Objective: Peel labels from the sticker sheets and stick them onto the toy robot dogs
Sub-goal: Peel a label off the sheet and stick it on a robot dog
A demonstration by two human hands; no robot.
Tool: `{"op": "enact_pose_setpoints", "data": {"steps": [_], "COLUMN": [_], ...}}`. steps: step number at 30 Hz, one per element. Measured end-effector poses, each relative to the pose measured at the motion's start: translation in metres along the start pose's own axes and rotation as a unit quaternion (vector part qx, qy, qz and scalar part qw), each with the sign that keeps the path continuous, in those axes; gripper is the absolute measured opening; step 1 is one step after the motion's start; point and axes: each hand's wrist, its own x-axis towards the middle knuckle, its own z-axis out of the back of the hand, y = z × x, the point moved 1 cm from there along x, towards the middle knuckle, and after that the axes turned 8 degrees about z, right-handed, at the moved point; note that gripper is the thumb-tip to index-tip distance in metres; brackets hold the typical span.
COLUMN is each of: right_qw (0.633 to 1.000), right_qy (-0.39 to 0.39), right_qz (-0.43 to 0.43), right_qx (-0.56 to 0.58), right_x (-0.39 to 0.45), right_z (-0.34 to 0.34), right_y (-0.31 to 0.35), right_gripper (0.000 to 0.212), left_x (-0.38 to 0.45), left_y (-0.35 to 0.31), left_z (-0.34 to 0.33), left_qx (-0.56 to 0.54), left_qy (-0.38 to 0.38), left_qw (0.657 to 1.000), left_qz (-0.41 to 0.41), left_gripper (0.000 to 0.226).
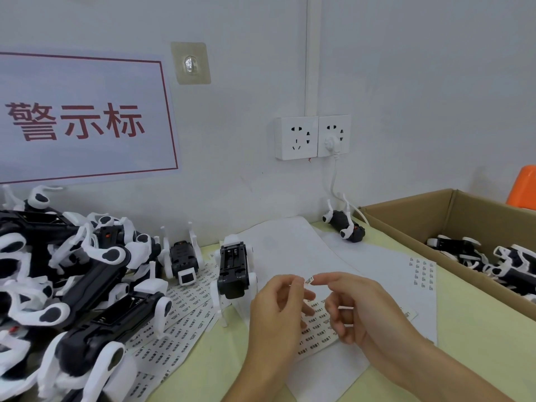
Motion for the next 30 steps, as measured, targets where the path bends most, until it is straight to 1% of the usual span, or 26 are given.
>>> {"op": "enact_pose_setpoints", "data": {"steps": [3, 7, 13, 18, 23, 26, 28, 29, 30], "right_qw": [1.000, 1.000, 0.999, 0.997, 0.983, 0.967, 0.945, 0.938, 0.939], "right_qy": [0.003, 0.000, -0.007, -0.010, -0.037, -0.069, -0.088, -0.092, -0.091], "right_qz": [0.002, 0.006, 0.014, 0.011, 0.035, 0.076, 0.118, 0.130, 0.132], "right_qx": [-0.011, -0.026, -0.045, -0.070, -0.174, -0.234, -0.291, -0.308, -0.306], "right_x": [0.0008, 0.0006, -0.0003, 0.0002, -0.0010, -0.0012, -0.0012, -0.0013, -0.0014], "right_z": [-0.0003, -0.0005, -0.0011, -0.0016, -0.0012, 0.0003, 0.0023, 0.0027, 0.0029], "right_y": [-0.0011, -0.0008, 0.0001, -0.0001, -0.0020, -0.0022, -0.0024, -0.0015, -0.0009], "right_gripper": [0.035, 0.035, 0.036, 0.040, 0.042, 0.035, 0.029, 0.027, 0.027], "left_x": [-0.0001, -0.0003, -0.0004, -0.0011, -0.0011, -0.0013, -0.0016, -0.0015, -0.0013], "left_y": [-0.0016, -0.0004, -0.0009, -0.0001, 0.0023, 0.0032, 0.0036, 0.0037, 0.0039], "left_z": [0.0012, 0.0017, 0.0019, 0.0019, 0.0004, -0.0015, -0.0023, -0.0022, -0.0021], "left_qx": [-0.010, 0.000, -0.016, 0.006, 0.032, 0.070, 0.083, 0.080, 0.078], "left_qy": [0.017, 0.014, 0.018, 0.021, 0.015, 0.011, 0.009, 0.008, 0.006], "left_qw": [1.000, 1.000, 1.000, 1.000, 0.999, 0.997, 0.996, 0.996, 0.997], "left_qz": [0.004, -0.006, 0.003, -0.006, -0.006, -0.024, -0.032, -0.031, -0.029], "left_gripper": [0.020, 0.018, 0.019, 0.018, 0.020, 0.019, 0.018, 0.019, 0.018]}}
